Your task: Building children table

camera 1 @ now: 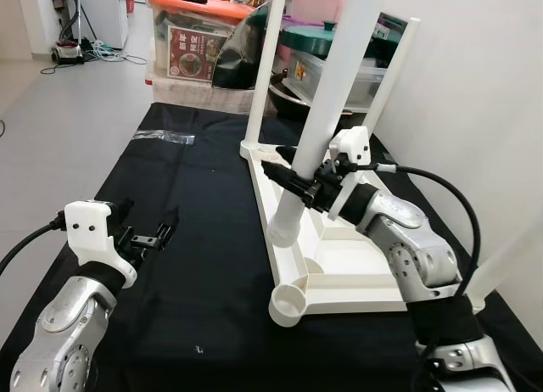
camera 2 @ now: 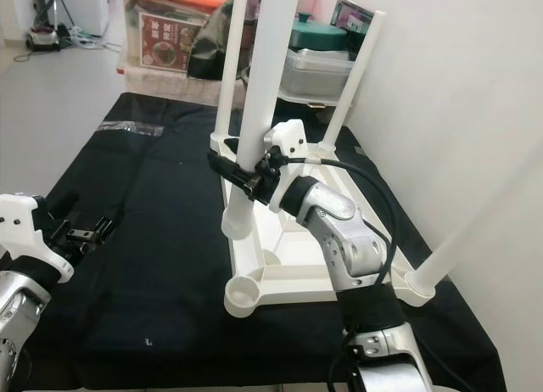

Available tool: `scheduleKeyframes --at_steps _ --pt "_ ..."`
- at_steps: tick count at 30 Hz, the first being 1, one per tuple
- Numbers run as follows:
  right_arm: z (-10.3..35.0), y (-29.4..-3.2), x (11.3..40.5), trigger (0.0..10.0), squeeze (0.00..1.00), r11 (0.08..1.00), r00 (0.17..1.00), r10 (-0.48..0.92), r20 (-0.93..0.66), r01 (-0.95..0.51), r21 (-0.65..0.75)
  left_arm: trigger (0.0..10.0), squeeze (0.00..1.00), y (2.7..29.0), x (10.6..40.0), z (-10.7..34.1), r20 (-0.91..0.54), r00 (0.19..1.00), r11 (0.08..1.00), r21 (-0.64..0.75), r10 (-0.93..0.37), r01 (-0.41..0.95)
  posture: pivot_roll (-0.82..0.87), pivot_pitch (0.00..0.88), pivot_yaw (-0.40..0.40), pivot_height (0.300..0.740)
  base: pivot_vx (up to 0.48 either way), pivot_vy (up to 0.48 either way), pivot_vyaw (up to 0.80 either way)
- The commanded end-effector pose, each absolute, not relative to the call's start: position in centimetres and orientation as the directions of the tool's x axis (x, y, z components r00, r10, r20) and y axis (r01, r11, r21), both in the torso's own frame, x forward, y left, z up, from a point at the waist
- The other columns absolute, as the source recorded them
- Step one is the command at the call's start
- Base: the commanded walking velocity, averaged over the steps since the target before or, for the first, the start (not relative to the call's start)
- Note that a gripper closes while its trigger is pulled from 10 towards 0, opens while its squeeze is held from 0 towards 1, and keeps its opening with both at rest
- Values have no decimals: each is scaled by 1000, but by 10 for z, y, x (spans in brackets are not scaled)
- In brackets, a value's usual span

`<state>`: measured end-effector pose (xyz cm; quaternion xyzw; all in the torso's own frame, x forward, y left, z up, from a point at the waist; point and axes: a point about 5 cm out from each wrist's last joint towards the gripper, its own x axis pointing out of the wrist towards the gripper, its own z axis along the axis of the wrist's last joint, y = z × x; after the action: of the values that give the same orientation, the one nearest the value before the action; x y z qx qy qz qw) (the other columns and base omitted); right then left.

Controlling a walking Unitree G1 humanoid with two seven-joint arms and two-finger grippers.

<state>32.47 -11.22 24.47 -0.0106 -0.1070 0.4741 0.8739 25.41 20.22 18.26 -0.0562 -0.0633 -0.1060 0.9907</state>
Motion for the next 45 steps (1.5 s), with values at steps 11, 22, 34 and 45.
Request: scheduleKeyframes --at_steps 11,22,34,45 --pt "244 -108 321 10000 0 466 446 883 150 -873 -145 10000 0 197 251 180 137 967 967 -111 -215 230 130 0 -181 740 0 -175 0" --pt "232 -91 315 10000 0 380 368 925 98 -909 -170 10000 0 200 250 174 109 975 970 -127 -195 208 126 0 -177 740 0 0 0" --pt "231 -83 315 10000 0 379 363 924 118 -912 -155 10000 0 202 248 175 115 975 966 -153 -191 207 134 0 -176 740 0 218 0" --pt "225 -87 313 10000 0 363 353 932 84 -914 -181 10000 0 202 245 170 90 974 966 -136 -207 218 142 0 -179 740 0 0 0"
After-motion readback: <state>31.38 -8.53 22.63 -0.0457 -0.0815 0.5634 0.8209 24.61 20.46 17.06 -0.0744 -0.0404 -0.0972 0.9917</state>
